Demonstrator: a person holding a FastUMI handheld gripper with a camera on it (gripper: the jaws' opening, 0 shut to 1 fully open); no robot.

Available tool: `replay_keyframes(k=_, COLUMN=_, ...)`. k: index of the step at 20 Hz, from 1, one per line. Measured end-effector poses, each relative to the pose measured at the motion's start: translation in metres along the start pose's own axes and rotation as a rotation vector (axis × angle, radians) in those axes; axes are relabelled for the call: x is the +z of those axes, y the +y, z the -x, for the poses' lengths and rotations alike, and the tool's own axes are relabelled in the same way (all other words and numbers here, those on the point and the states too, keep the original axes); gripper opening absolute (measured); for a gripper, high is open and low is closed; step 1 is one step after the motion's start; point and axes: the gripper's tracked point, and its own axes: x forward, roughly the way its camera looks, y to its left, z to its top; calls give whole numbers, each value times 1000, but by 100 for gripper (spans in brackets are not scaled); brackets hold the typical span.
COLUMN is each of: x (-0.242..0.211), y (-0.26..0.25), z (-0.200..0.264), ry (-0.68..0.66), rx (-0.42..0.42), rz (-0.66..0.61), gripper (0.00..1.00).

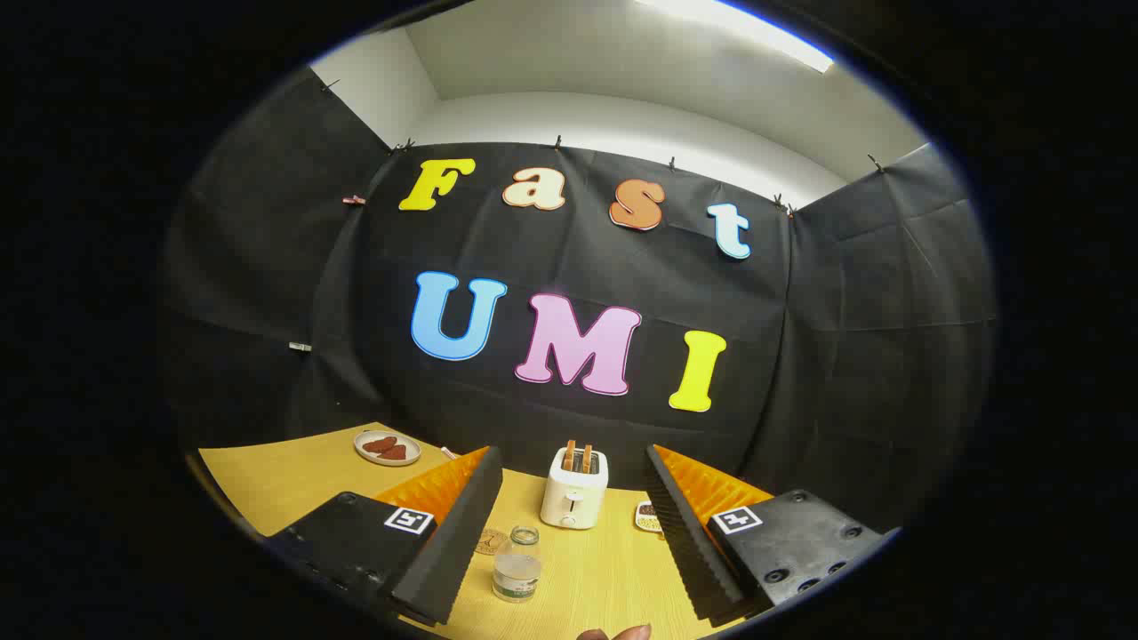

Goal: Take the bottle from table, then pour the juice into the cup, finally place the bottle on the coaster

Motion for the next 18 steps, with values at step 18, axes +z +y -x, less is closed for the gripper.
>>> replay_keyframes(k=18, x=-18, y=19, z=-4, ry=10, rx=50, rz=-64, gripper=97)
